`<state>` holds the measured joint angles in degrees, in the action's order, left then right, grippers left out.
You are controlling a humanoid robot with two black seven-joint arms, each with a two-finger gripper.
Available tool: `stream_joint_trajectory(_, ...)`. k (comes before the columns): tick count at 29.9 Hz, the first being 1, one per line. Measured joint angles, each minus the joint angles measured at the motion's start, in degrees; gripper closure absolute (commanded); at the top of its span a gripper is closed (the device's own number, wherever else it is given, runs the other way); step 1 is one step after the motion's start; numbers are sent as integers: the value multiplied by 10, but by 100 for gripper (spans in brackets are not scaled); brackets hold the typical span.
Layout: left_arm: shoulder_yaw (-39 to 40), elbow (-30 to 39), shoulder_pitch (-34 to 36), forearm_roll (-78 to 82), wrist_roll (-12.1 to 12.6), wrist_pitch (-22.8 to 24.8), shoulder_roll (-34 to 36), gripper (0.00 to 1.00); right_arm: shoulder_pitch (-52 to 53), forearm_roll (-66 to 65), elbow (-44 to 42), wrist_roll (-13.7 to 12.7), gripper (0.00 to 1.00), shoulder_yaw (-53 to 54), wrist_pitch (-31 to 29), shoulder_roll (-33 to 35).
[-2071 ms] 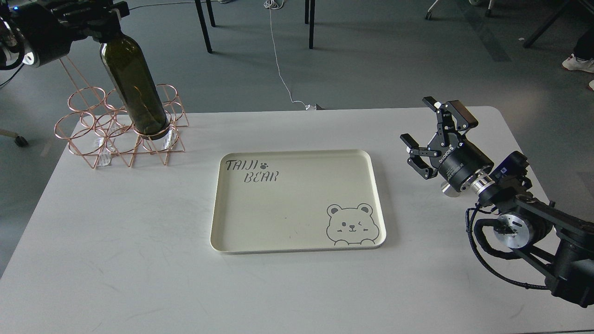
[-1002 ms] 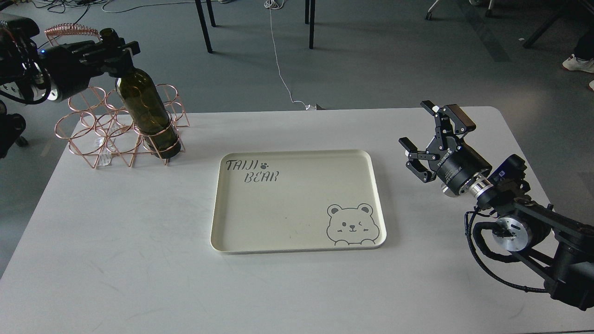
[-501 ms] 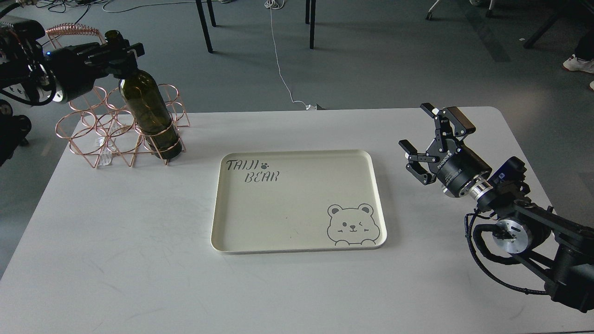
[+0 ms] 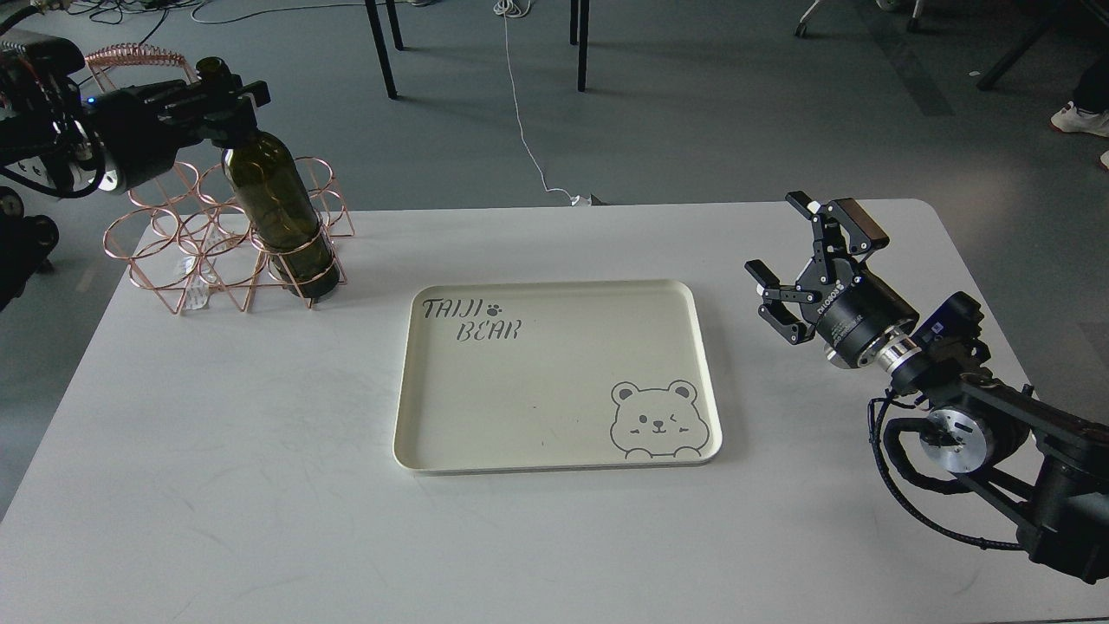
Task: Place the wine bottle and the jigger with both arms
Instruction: 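Open the left gripper and withdraw it upward from the bottle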
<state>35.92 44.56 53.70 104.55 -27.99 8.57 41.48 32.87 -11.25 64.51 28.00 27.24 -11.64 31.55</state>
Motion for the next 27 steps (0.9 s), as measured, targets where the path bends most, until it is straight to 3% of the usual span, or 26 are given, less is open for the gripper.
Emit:
stream_joint_trajectory(2, 0, 0, 0, 1, 0, 0, 0, 83, 0, 0, 0, 0, 1, 0, 0, 0)
stream_joint_trajectory(5, 0, 0, -1, 1, 0, 0, 0, 50, 0, 0, -1, 0, 1, 0, 0, -1)
stream_joint_trajectory(9, 0, 1, -1, -2, -1, 1, -1, 34, 0, 0, -1, 0, 1, 0, 0, -1)
stream_joint_trajectory(15, 0, 0, 0, -2, 0, 1, 0, 21, 0, 0, -1, 0, 1, 0, 0, -1)
stream_joint_trajectory(24, 7, 6, 9, -9, 0, 0, 9, 14, 0, 0, -1, 0, 1, 0, 0, -2)
stream_joint_trajectory(27, 8, 15, 25, -15, 0, -1, 20, 8, 0, 0, -1, 0, 1, 0, 0, -2)
